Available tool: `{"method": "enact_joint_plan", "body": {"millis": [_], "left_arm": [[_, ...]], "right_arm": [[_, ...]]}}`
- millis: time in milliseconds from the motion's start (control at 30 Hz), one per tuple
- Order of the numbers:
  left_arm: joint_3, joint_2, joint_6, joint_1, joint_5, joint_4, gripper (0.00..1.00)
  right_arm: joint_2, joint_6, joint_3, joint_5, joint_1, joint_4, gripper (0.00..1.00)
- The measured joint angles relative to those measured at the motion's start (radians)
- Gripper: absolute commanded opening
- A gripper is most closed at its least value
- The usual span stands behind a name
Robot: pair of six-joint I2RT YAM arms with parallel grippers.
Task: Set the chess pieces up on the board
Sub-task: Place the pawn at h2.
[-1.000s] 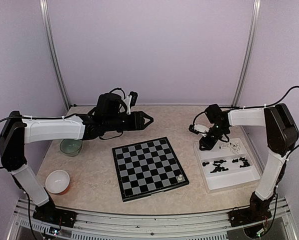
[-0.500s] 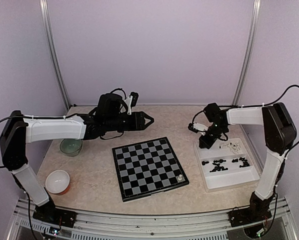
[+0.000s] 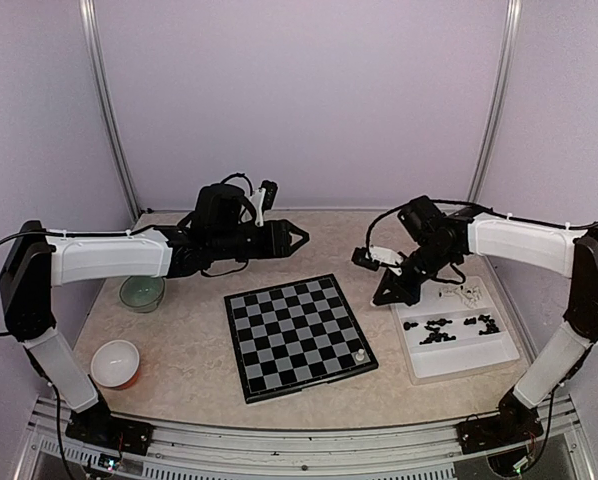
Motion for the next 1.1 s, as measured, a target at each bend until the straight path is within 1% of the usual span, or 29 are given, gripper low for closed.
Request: {"method": "enact_joint_plan", "body": {"millis": [167,367,667,900,1100], "left_arm": [[-0.001,-0.001,0.000,0.000,-0.006,0.000,0.57],[-0.018,-0.021,0.000,0.000,-0.012,0.000,0.57],[-0.052,-0.043,-0.002,0.000,-0.028,0.017,0.57],[-0.067,-0.050,-0.005,0.000,-0.033,0.023,0.57],[-0.072,-0.051,-0.005,0.000,-0.033,0.028,0.57]], "right_arm": [[0.050,-0.029,-0.010,-0.042,0.103,-0.038,0.06],[0.114,-0.047,-0.010,-0.042,0.156,-0.065,0.07],[0.187,-0.049,0.007,-0.005,0.198,-0.074,0.08],[0.222,-0.038,0.038,0.045,0.200,-0.069,0.09],[0.237,-0.035,0.049,0.057,0.202,-0.066,0.10]]}}
